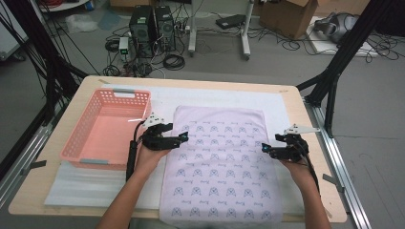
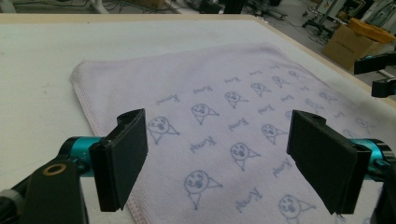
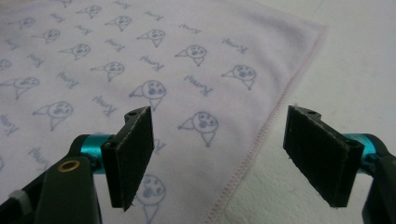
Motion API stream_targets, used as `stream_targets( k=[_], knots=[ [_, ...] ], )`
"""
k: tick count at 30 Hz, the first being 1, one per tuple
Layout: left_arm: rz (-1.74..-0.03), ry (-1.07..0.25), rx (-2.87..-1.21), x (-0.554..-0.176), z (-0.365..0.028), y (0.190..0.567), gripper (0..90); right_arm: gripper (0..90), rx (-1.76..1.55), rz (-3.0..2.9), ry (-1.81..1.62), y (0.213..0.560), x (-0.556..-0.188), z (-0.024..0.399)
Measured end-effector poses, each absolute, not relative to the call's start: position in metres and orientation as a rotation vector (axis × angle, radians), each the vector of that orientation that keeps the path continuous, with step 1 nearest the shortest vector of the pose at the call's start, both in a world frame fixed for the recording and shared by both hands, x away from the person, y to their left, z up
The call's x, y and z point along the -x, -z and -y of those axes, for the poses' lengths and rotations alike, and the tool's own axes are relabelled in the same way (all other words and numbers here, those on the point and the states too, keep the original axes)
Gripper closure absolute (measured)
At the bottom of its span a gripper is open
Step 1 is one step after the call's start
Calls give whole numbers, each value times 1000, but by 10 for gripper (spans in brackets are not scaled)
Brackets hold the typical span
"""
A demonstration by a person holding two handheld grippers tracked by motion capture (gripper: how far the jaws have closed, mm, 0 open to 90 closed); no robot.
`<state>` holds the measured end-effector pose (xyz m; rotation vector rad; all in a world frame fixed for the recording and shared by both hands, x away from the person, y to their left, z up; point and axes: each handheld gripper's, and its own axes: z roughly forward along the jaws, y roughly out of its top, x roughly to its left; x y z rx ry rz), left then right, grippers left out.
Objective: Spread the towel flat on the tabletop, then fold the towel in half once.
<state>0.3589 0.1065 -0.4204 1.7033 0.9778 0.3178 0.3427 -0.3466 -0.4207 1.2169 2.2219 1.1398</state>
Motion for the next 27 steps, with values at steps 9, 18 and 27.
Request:
stream_targets(
  k=[9, 18, 27],
  knots=[
    [-1008, -298, -1684, -362, -108, 423, 237, 234, -1244, -2210, -1186, 419, -343, 349],
    [-1044, -308, -1706, -377, -110, 426, 247, 235, -1243, -2190, -1225, 419, -345, 349],
    [-1151, -352, -1787, -391, -101, 434, 274, 269, -1329, -2186, -1185, 428, -373, 349]
  ],
)
